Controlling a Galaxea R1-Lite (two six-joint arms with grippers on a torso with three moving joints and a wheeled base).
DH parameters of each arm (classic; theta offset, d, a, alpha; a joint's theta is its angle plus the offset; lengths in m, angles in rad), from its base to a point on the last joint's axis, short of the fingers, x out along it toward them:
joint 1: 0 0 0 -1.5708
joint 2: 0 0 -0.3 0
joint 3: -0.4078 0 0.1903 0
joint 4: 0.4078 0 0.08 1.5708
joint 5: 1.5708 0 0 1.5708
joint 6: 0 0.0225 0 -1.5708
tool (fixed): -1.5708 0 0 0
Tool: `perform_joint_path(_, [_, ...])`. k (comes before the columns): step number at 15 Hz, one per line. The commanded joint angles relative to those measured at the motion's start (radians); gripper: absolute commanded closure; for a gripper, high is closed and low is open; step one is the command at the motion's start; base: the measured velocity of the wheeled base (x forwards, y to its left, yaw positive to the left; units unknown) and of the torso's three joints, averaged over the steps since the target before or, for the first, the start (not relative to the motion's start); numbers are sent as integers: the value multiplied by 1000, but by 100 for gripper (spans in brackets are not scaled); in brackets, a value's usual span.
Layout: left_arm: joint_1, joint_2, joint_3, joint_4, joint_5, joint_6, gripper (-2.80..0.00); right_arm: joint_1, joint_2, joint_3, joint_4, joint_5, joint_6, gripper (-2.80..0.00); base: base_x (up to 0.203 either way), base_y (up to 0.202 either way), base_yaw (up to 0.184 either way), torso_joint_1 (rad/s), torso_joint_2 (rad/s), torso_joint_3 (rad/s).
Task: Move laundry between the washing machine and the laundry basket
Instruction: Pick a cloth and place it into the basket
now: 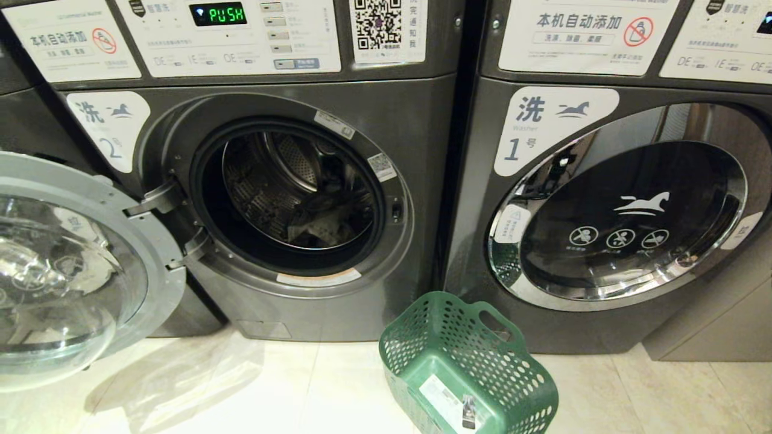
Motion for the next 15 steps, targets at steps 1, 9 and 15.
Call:
perform_joint_path(1, [0,-2,2,0,0,0,0,1,1,0,-1,0,0,0,0,191,-1,-5,2,3])
perform_joint_path(9, [0,-2,2,0,0,-1,0,1,1,0,-1,0,0,0,0,195,-1,2,2,2])
perform_joint_path(15, [0,-1,2,0,0,-3,0,1,1,0,-1,0,0,0,0,195,-1,2,3,3])
